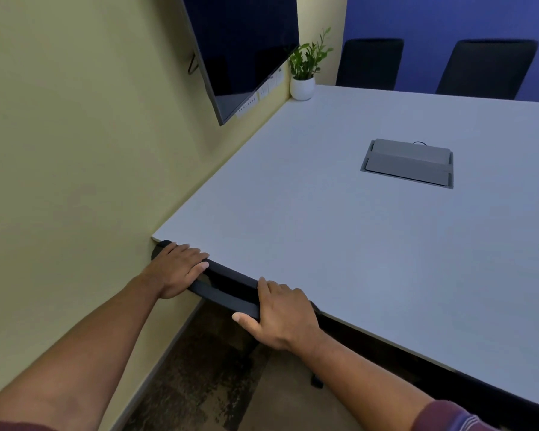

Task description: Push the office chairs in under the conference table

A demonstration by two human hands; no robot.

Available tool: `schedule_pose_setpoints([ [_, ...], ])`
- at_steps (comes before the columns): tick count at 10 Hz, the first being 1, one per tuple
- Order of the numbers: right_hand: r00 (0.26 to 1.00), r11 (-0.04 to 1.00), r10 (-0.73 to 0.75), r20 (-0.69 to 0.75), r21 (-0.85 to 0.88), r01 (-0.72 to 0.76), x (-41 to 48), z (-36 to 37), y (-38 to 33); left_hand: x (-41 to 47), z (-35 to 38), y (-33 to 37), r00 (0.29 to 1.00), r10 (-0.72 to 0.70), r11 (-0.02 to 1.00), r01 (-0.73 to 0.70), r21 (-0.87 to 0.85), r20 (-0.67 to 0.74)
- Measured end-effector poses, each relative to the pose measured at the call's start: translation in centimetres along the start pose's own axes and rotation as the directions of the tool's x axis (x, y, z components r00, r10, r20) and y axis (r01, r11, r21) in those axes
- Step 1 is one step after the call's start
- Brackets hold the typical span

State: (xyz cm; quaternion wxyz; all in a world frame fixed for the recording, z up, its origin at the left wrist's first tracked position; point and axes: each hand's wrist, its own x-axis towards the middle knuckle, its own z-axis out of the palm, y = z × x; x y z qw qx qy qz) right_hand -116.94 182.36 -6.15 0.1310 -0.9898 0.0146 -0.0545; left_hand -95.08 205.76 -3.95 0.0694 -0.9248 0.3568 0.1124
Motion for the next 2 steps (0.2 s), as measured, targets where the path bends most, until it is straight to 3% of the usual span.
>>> schedule_pose_setpoints([
  [1,0.998,0.999,-0.031,0.049,0.024,0.030,-0.4,-0.3,0.8,0.4,-0.8,1.9,0.992,-0.093,0.995,0.092,0.025,0.081],
  [2,0.996,0.991,-0.037,0.079,0.135,0.026,-0.2,-0.7,2.7,1.7,-1.9,5.3,0.989,-0.087,0.996,0.085,0.024,0.115],
])
